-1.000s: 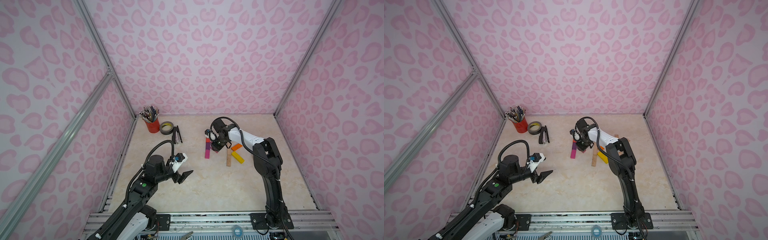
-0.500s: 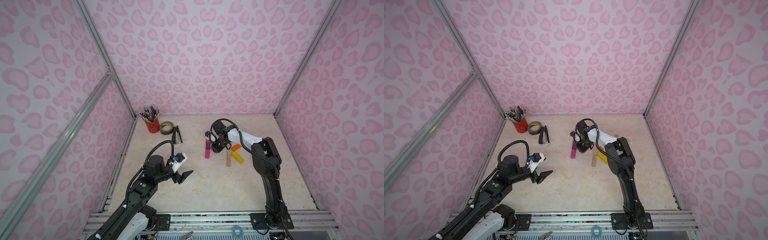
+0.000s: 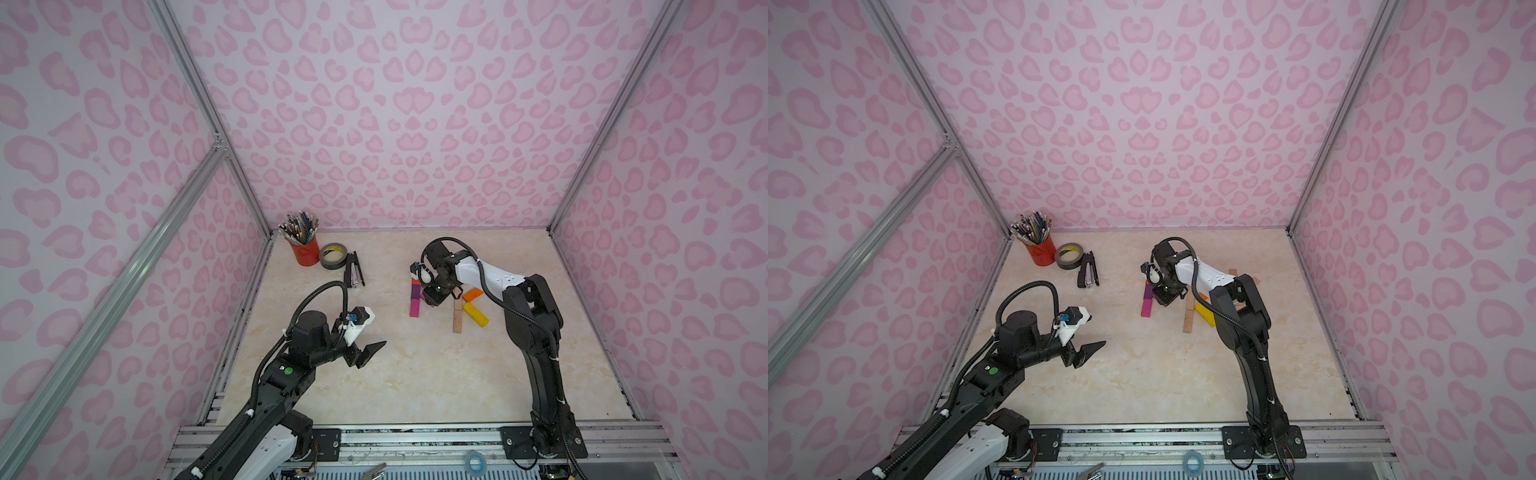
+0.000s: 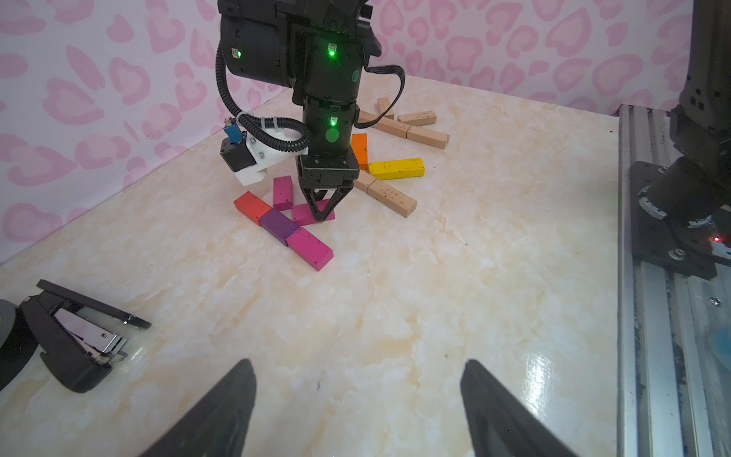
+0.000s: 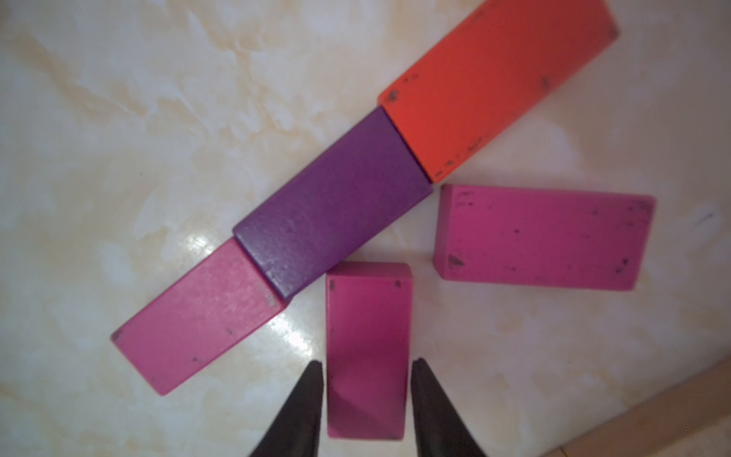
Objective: Assemble the letter k with building blocks
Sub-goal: Assemble the building block at the center of the board.
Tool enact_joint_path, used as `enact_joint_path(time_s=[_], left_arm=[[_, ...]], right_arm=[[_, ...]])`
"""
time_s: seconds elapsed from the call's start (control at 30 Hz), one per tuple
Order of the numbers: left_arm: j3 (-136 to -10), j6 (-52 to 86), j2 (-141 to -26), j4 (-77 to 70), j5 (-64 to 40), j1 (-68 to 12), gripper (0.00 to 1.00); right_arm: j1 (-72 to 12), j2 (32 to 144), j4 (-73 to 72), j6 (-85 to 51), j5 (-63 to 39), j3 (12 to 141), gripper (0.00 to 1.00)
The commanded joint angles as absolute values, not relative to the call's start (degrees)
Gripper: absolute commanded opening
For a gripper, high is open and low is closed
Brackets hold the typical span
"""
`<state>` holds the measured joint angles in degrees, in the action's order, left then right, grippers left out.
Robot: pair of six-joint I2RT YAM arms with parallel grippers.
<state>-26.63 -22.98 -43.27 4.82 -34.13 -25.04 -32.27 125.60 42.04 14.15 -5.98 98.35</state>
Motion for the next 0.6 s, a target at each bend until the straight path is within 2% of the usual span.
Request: enact_joint_path(time_s=[0.0,0.2,0.37,0.57], left_arm=[[-26.71,-22.98,-43.24,2.90,-34.81,-24.95,0.83],[-28.25,-20.96,-43.70,3.91,-33.31,-24.74,0.83],[-33.03,-14.24,-45.12,5.64,-21.39,-24.78,0.84],[-31.65,-2.90,-45.88,-1.57,-8.72,-22.40,0.91]], right_arm=[[-32.34,124.04,42.79,13.23,-6.41,97.87,0.42],[-32.32,116.33,40.32,10.71,-6.55,93.82,0.50],[-31.20,103.45,32.16,4.38,-4.18,83.73,0.62],[-26.32,85.44,19.59,-4.59,3.53,65.98,0.78]])
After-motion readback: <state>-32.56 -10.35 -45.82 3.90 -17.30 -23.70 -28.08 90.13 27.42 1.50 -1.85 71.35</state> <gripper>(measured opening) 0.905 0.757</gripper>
